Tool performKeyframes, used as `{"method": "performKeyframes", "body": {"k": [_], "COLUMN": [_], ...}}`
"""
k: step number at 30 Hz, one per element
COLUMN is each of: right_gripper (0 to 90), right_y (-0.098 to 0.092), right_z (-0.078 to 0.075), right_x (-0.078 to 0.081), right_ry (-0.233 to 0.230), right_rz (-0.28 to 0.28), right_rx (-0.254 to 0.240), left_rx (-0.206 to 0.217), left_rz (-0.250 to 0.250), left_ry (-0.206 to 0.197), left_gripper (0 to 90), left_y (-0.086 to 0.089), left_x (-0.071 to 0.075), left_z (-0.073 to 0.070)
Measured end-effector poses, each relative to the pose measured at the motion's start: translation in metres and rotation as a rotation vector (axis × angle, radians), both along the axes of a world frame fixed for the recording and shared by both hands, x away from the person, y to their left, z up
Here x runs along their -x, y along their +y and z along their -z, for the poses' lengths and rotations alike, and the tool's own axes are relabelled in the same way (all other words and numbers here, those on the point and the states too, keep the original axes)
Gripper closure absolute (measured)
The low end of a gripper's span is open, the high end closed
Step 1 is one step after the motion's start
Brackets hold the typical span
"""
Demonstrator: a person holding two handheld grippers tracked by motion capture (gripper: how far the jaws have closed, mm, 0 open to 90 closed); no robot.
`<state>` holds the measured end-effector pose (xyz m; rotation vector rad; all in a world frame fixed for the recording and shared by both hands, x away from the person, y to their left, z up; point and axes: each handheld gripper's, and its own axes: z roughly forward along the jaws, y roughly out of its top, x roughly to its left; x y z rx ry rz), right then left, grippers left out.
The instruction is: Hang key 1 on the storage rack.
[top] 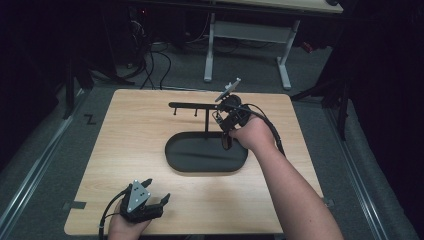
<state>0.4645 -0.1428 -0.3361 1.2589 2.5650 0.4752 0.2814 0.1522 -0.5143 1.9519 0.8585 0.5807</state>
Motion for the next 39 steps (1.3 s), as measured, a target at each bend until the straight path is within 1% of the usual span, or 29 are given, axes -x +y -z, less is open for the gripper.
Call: {"method": "performKeyframes", "body": {"k": [3, 4, 6, 11, 12, 15, 17, 18, 19, 21, 22, 23, 25, 28, 31, 32, 39], "right_gripper": [80.8, 80.8, 80.7, 80.7, 80.7, 80.5, 80.2, 80.0, 79.8, 79.6, 79.6, 79.5, 79.4, 75.0, 73.3, 73.0, 67.5], "right_y": [0.0, 0.0, -0.001, -0.001, -0.001, 0.001, 0.002, 0.002, 0.002, 0.003, 0.003, 0.003, 0.003, 0.001, 0.0, -0.001, -0.01], "right_z": [0.003, 0.004, 0.007, 0.012, 0.012, 0.014, 0.016, 0.016, 0.017, 0.018, 0.019, 0.02, 0.022, 0.022, 0.024, 0.024, 0.03], "right_x": [-0.003, -0.004, -0.007, -0.012, -0.012, -0.015, -0.016, -0.017, -0.018, -0.018, -0.017, -0.018, -0.017, -0.017, -0.015, -0.015, 0.0], "right_ry": [0.001, 0.006, 0.0, -0.007, -0.008, -0.016, -0.012, -0.021, -0.022, -0.012, -0.005, -0.009, -0.009, -0.014, -0.014, -0.013, -0.012], "right_rz": [0.008, 0.023, 0.019, 0.041, 0.05, 0.048, 0.071, 0.056, 0.056, 0.059, 0.065, 0.055, 0.055, 0.069, 0.068, 0.059, 0.064], "right_rx": [0.006, 0.003, 0.01, -0.001, 0.0, 0.008, 0.006, 0.011, 0.014, 0.017, 0.017, 0.019, 0.012, -0.008, -0.015, -0.011, -0.032], "left_rx": [0.001, 0.0, -0.001, -0.003, -0.003, -0.004, -0.005, -0.004, -0.005, -0.004, -0.004, -0.004, -0.006, -0.008, -0.008, -0.007, -0.01], "left_rz": [0.0, 0.002, 0.003, 0.005, 0.006, 0.006, 0.007, 0.007, 0.008, 0.008, 0.008, 0.009, 0.011, 0.012, 0.013, 0.011, 0.017], "left_ry": [-0.003, 0.0, 0.001, 0.003, 0.003, 0.002, 0.002, 0.002, 0.004, 0.004, 0.005, 0.005, 0.009, 0.009, 0.011, 0.009, 0.014], "left_gripper": [22.3, 22.3, 22.3, 22.3, 22.3, 22.3, 22.3, 22.3, 22.3, 22.3, 22.3, 22.3, 22.3, 22.3, 22.3, 22.3, 22.3], "left_y": [0.0, 0.0, 0.0, 0.0, 0.0, 0.0, 0.0, 0.0, 0.0, 0.0, 0.0, 0.0, 0.0, 0.0, 0.0, 0.0, -0.001], "left_x": [0.0, 0.0, 0.0, 0.0, 0.0, 0.0, 0.0, 0.0, 0.0, 0.0, 0.0, 0.0, 0.0, 0.0, 0.0, 0.0, -0.001], "left_z": [0.0, 0.0, 0.0, 0.0, 0.0, 0.0, 0.0, 0.0, 0.0, 0.0, 0.0, 0.0, 0.0, 0.0, 0.0, 0.0, 0.001]}}
